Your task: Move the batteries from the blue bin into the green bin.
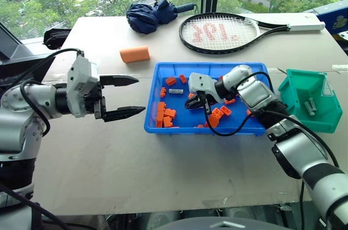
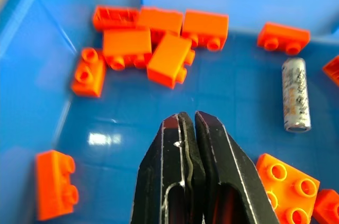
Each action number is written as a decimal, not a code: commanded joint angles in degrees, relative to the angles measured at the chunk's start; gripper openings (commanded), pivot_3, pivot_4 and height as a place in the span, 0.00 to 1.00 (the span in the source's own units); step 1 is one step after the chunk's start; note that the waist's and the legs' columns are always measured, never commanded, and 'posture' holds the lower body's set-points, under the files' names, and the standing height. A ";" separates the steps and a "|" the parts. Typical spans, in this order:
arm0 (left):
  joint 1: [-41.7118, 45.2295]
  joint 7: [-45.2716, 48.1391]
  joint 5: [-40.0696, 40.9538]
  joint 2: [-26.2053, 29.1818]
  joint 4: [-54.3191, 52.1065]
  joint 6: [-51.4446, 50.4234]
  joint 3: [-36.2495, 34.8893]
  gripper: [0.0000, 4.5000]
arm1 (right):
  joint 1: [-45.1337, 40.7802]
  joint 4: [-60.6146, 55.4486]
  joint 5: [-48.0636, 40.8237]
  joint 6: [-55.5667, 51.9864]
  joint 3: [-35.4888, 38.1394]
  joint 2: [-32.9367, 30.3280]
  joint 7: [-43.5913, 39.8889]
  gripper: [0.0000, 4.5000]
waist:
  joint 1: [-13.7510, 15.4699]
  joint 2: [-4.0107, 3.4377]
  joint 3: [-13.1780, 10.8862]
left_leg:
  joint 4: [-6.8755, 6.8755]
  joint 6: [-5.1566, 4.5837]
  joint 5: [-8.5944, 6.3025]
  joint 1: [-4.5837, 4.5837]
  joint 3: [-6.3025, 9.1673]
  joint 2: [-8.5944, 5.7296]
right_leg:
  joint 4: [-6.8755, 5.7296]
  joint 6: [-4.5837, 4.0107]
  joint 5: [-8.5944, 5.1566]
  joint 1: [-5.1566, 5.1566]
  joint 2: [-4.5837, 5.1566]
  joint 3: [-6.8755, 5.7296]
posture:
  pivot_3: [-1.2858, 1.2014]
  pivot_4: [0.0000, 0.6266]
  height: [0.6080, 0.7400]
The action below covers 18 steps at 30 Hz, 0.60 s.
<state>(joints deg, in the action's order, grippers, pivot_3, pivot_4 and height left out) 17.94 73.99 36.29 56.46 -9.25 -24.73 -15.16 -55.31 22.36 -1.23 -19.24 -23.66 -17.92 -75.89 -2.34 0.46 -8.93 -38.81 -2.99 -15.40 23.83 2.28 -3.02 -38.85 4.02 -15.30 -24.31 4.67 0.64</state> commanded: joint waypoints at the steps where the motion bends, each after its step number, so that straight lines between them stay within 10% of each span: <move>1: 1.33 0.80 0.57 -0.10 0.78 0.72 -0.37 1.00 | 1.54 -7.67 -1.86 -3.35 2.48 -3.08 0.23 0.01 | 0.00 0.00 0.00 | 0.00 0.00 0.00 0.00 0.00 0.00 | -0.01 0.00 0.00 0.00 0.00 0.00 | 0.52 0.24 1.00; 4: 2.39 1.49 -0.06 -0.44 2.03 1.19 0.59 1.00 | 2.56 -7.60 -0.70 -3.17 1.94 -4.18 2.20 0.01 | 0.00 0.01 0.01 | 0.00 0.00 0.00 -0.01 0.00 0.00 | -0.01 0.00 0.00 0.00 -0.01 0.00 | 0.52 0.24 1.00; 10: 4.76 2.53 -0.46 -0.57 3.42 1.46 2.02 1.00 | 4.15 -5.80 1.33 -1.94 0.62 -3.97 5.10 0.48 | -0.05 0.01 0.00 | 0.00 0.00 0.00 0.00 -0.02 0.00 | -0.01 0.00 0.00 0.00 -0.02 0.03 | 0.52 0.24 1.00; 18: 4.74 3.76 -1.10 0.21 3.21 1.02 2.33 1.00 | 5.41 -4.61 2.37 -1.80 -1.99 -3.47 4.09 0.48 | -0.04 0.01 0.00 | 0.01 0.00 0.00 -0.01 -0.02 0.00 | -0.01 0.00 0.00 0.00 -0.02 0.03 | 0.52 0.24 1.00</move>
<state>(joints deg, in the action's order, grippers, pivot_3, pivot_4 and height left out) 22.19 77.38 35.38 55.54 -5.48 -24.20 -12.40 -49.65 18.42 1.34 -21.87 -25.62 -21.77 -71.48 -2.38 0.47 -8.92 -38.80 -2.99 -15.39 23.83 2.26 -3.02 -38.86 4.02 -15.30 -24.31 4.65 0.67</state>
